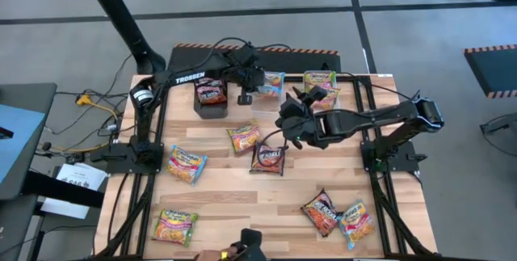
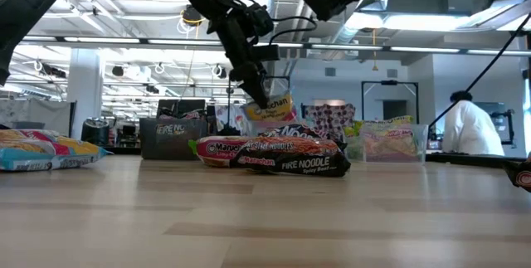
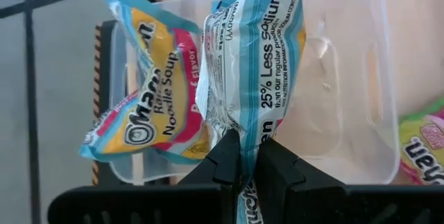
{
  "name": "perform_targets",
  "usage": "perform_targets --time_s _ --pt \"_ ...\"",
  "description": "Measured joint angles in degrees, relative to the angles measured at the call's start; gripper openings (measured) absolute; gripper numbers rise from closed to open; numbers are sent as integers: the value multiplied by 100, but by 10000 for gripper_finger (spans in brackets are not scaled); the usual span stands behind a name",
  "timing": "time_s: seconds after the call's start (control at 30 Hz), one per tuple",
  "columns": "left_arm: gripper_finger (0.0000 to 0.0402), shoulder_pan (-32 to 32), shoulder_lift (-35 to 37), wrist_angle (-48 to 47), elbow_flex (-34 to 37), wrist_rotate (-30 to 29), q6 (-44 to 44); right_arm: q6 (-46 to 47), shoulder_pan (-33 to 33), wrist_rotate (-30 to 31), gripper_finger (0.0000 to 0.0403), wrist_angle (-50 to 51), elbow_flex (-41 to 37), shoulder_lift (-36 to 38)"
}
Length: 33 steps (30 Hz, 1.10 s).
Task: Sort Maruchan noodles
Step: Put the top right blue noodle pack into the left transparent bin
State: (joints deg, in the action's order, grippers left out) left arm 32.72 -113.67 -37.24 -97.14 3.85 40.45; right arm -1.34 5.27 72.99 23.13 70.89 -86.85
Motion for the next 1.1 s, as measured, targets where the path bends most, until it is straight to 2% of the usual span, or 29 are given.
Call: perform_targets --time_s 0.13,0.37,0.53,0.67,0.9,1.1 --pt "26 -21 0 91 0 43 -3 7 11 0 157 1 0 0" --pt "82 -36 4 99 0 41 -15 179 10 -15 157 48 0 0" --pt "122 -43 7 296 0 -184 -118 181 10 -20 157 48 0 -2" --pt "134 -43 11 369 0 -312 -407 189 7 -20 157 69 0 0" --pt "122 -91 15 -237 0 813 -733 197 7 -24 157 90 0 0" --pt "112 -329 15 -580 0 1222 -732 311 7 -164 157 140 0 0"
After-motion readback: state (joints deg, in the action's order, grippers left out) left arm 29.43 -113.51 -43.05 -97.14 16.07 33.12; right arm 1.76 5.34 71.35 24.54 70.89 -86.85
